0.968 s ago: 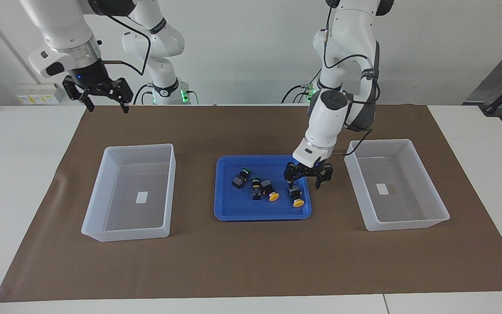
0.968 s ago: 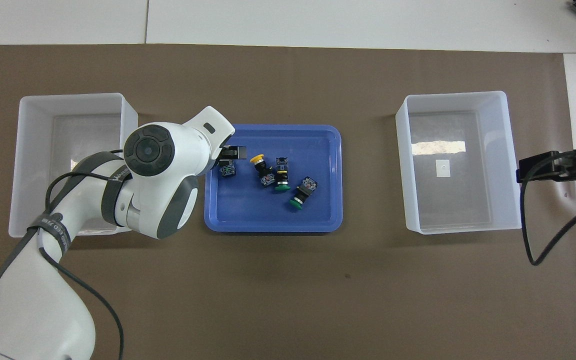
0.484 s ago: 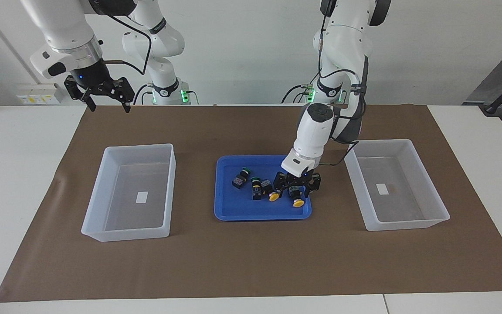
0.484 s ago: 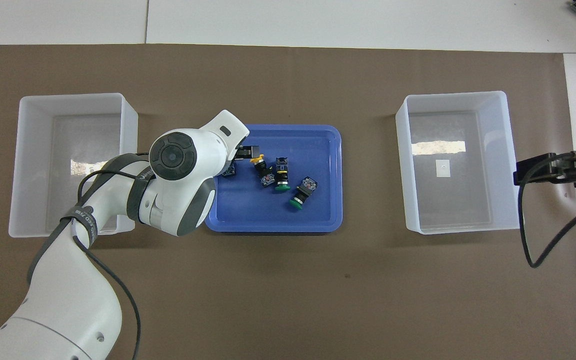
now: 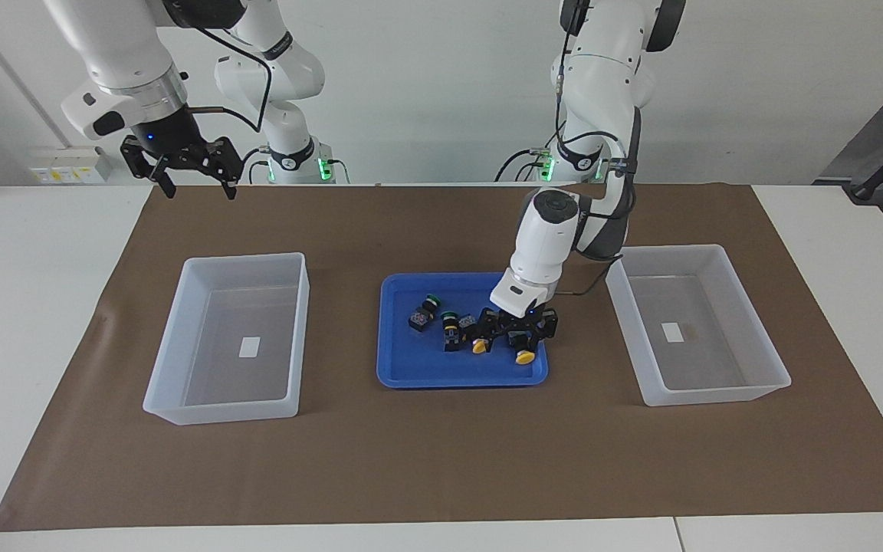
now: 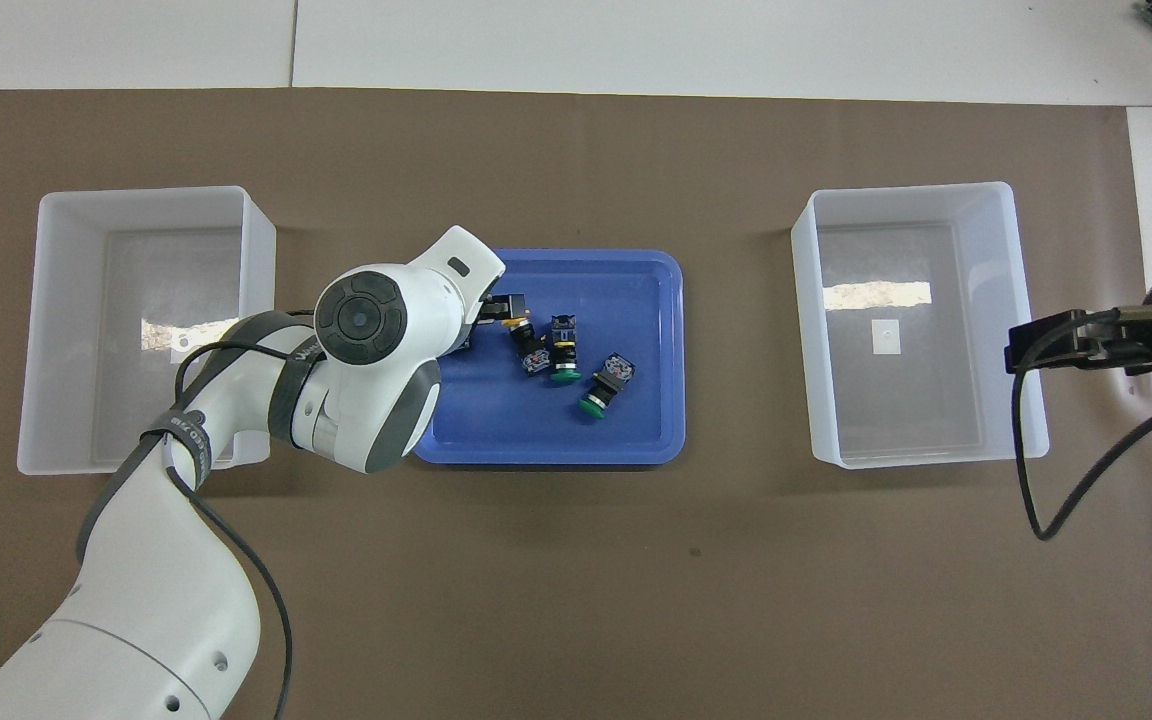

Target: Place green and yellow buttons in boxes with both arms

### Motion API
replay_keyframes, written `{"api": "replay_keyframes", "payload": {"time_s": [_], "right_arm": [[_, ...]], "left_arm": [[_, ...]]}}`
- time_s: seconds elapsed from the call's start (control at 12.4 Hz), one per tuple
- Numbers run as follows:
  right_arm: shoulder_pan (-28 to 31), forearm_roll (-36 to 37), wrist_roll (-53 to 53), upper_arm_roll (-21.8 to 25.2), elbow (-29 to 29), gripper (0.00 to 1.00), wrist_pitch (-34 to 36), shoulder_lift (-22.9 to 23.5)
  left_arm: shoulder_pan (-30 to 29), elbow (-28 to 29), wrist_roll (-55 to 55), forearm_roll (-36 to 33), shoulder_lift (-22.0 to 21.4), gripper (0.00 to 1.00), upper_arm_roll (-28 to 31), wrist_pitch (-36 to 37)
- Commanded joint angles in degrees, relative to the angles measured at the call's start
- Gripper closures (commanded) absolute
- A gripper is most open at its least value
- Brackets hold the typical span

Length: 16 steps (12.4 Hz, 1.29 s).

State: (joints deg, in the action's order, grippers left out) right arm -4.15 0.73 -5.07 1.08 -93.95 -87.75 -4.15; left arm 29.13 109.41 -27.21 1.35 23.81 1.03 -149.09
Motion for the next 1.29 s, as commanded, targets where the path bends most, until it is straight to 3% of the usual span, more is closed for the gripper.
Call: {"api": "replay_keyframes", "payload": {"time_s": [0.0, 0.08, 0.24, 0.4, 0.65, 0.81, 0.97, 1.21], "right_arm": [[0.4, -1.1, -1.0, -0.4, -1.9, 0.00, -0.2, -1.8], [0.4, -1.1, -1.1, -0.4, -1.8, 0.00, -0.8, -1.7], [0.5, -1.1, -1.0, -0.3, -1.9, 0.00, -1.2, -1.7], [0.5, -1.1, -1.1, -0.3, -1.9, 0.00, -1.0, -1.7], [-1.9, -1.6, -5.0, -0.6, -2.0, 0.00, -1.4, -1.8], [-5.2, -2.8, -10.0, -0.6, -3.9, 0.00, -6.4, -1.6], [-8.7, -3.0, -15.4, -0.6, -6.7, 0.00, -13.2, -1.0], [-14.3, -3.1, -22.6, -0.6, -7.8, 0.00, -23.0, 6.9]], "left_arm": [[1.3, 0.6, -0.7, -0.5, 0.1, 0.07, 0.9, -0.5], [1.4, 0.8, -0.8, -0.5, 0.0, 0.32, 1.0, 0.0], [1.4, 0.7, -1.2, -0.8, -0.2, 0.97, 1.3, 1.0], [0.8, 0.4, -0.9, -1.2, -1.0, 1.00, 1.4, 2.1], [-2.0, 0.4, -0.2, -1.2, -8.1, 1.00, 1.6, 9.7], [-5.3, 0.0, 1.6, -1.2, -13.3, 1.00, 1.7, 16.5], [-10.2, -0.8, 6.8, -1.2, -15.7, 1.00, 1.7, 19.9], [-18.9, -1.7, 16.8, -1.2, -16.3, 1.00, 1.5, 19.0]]}}
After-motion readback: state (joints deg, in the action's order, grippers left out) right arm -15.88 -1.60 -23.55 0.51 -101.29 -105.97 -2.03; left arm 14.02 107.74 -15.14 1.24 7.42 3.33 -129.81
